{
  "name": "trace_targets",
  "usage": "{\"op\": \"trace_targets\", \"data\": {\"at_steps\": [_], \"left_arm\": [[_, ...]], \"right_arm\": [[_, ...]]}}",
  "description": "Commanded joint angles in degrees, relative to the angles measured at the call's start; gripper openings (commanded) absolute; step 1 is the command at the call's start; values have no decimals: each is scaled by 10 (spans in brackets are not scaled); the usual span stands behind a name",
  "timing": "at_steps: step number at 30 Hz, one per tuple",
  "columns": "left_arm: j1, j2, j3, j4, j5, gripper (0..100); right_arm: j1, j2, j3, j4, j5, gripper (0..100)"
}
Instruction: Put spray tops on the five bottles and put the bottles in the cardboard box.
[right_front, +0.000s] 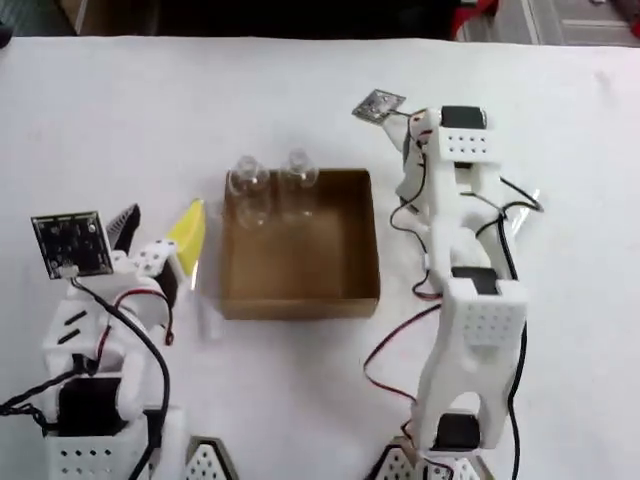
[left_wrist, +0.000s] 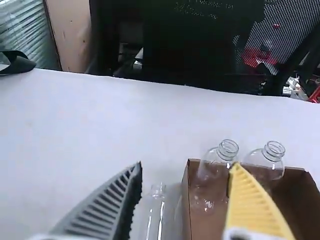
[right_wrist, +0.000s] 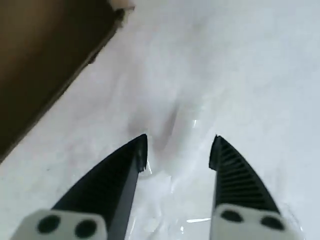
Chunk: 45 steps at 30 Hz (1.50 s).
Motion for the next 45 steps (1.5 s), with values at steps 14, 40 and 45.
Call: {"op": "trace_targets", "data": {"at_steps": [14,40,45], "left_arm": [[-3,-6,-4,-17,5,255],[-29,-7,-5,-16,44,255],[-29,-7,-4,-16,42,255]], "right_arm": [[30,158,-204,28,-3,177],[10,-95,-348,116,-93,17],[-7,-142,-344,120,-153,17]]}}
